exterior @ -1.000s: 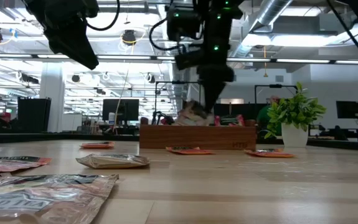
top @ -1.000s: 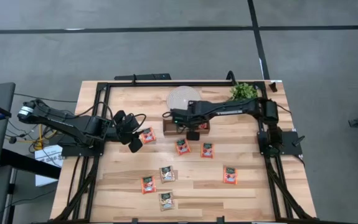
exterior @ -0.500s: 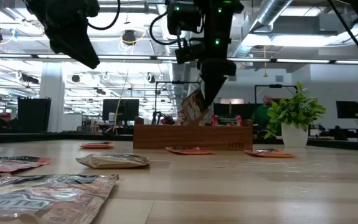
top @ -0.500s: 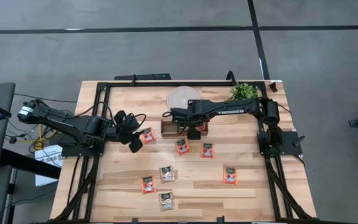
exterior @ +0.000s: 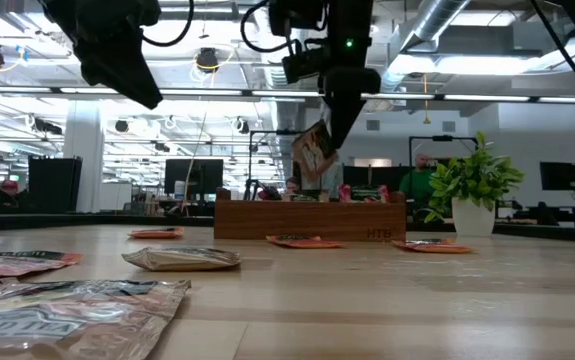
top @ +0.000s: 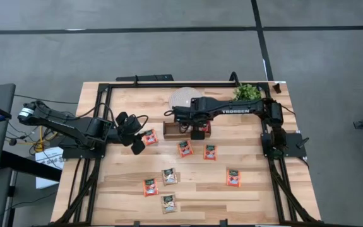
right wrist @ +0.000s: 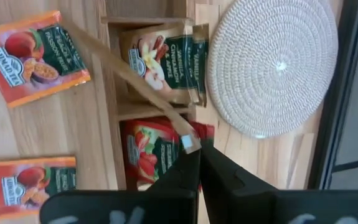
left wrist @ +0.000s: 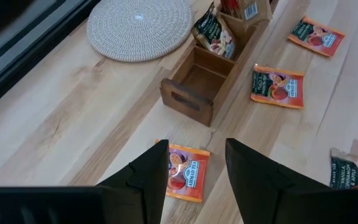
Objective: Pick & Place Tea
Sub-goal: Put the top right brown tea bag into the middle slot of the wooden organizer
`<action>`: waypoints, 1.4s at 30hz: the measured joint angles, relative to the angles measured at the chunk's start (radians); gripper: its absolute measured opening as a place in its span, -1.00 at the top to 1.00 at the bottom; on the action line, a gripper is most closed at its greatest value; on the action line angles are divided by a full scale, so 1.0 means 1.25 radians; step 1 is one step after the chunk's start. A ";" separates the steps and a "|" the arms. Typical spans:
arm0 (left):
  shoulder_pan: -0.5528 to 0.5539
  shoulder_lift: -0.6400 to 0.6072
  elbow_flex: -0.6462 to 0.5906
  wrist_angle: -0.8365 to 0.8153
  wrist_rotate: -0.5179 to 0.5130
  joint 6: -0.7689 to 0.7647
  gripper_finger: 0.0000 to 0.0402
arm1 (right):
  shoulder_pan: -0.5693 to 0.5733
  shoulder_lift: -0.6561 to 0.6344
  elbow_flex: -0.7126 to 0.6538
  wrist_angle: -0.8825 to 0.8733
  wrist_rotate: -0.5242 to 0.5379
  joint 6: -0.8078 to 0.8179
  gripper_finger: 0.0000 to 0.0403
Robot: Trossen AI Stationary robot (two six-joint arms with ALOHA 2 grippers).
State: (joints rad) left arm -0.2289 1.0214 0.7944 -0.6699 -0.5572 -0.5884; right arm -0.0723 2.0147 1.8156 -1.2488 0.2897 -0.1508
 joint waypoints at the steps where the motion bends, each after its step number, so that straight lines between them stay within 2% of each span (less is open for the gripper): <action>1: 0.000 0.000 0.000 0.002 -0.002 0.000 0.25 | 0.000 0.001 0.006 -0.012 -0.001 0.001 1.00; 11: 0.000 0.000 0.000 0.019 -0.024 -0.001 0.25 | -0.007 0.001 0.056 -0.113 -0.003 0.050 1.00; 27: 0.000 0.001 0.000 0.067 -0.040 0.000 0.25 | -0.012 0.002 0.058 -0.070 -0.023 0.032 1.00; 31: 0.000 0.013 0.000 0.166 -0.031 0.064 0.25 | -0.012 0.002 0.058 -0.063 -0.023 0.035 1.00; 36: 0.000 0.054 0.000 0.364 -0.018 0.191 0.25 | -0.012 0.002 0.058 -0.066 -0.024 0.042 1.00; 39: 0.010 0.092 0.000 0.458 -0.015 0.222 0.25 | -0.010 0.002 0.058 -0.066 -0.024 0.043 1.00; 42: 0.030 0.132 0.000 0.497 0.007 0.229 0.25 | -0.011 0.002 0.058 -0.066 -0.035 0.043 1.00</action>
State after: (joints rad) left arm -0.1919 1.1865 0.7944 -0.0489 -0.5488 -0.3025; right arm -0.0860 2.0174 1.8877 -1.3308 0.2455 -0.0971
